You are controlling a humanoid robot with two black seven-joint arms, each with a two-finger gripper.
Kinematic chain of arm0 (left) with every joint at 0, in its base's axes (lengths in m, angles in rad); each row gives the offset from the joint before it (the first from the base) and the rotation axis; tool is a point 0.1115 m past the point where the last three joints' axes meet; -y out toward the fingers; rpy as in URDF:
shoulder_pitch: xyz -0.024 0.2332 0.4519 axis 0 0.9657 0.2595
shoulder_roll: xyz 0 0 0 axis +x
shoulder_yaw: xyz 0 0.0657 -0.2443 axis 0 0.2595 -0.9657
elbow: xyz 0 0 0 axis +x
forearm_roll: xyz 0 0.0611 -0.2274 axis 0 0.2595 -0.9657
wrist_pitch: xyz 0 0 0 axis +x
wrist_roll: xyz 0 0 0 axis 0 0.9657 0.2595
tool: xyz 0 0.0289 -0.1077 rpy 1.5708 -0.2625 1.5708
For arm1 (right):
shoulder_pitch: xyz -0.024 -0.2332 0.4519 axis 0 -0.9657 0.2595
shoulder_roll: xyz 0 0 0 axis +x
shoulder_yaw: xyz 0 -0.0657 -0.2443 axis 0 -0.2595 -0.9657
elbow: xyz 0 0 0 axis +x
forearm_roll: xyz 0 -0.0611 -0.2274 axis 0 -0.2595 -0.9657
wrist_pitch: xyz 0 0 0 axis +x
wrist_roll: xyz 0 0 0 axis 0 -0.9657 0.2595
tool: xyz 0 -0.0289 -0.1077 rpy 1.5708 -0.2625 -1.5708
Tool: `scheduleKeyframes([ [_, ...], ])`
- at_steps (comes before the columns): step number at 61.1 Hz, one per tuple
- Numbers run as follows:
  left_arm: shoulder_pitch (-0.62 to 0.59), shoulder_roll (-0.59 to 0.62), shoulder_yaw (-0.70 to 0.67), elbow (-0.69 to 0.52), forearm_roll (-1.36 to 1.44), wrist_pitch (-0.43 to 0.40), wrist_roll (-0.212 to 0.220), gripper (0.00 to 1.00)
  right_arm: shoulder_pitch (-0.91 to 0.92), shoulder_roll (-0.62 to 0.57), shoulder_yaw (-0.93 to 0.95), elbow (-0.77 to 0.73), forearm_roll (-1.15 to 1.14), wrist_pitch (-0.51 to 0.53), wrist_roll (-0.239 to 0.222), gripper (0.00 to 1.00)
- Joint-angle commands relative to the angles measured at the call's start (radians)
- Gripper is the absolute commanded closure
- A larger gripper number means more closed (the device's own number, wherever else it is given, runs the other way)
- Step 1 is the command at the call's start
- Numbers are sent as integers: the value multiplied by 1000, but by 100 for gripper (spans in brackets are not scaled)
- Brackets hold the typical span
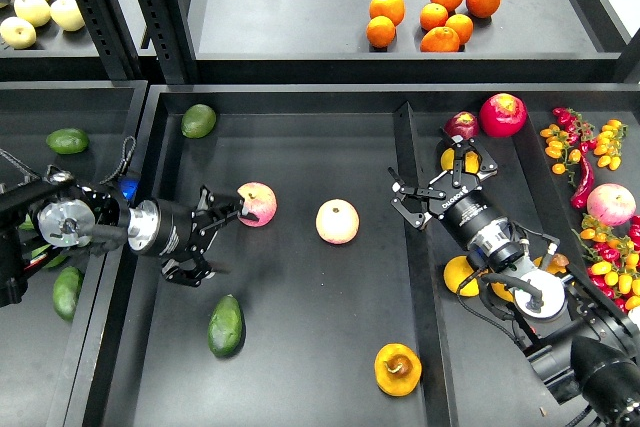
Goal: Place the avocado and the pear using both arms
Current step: 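Lower the open left gripper over the dark green avocado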
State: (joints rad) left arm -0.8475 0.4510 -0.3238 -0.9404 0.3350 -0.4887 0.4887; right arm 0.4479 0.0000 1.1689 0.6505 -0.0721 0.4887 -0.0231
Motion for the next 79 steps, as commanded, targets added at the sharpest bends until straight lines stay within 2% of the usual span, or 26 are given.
scheduleKeyframes([
  [1,5,-2,22,5,68,0,0,1,0,0,0,0,0,0,0,1],
  [23,51,-18,57,28,306,0,0,1,-1,0,0,0,-2,0,0,1],
  [79,90,-129,81,126,386,0,0,1,-15,0,0,0,-2,0,0,1],
])
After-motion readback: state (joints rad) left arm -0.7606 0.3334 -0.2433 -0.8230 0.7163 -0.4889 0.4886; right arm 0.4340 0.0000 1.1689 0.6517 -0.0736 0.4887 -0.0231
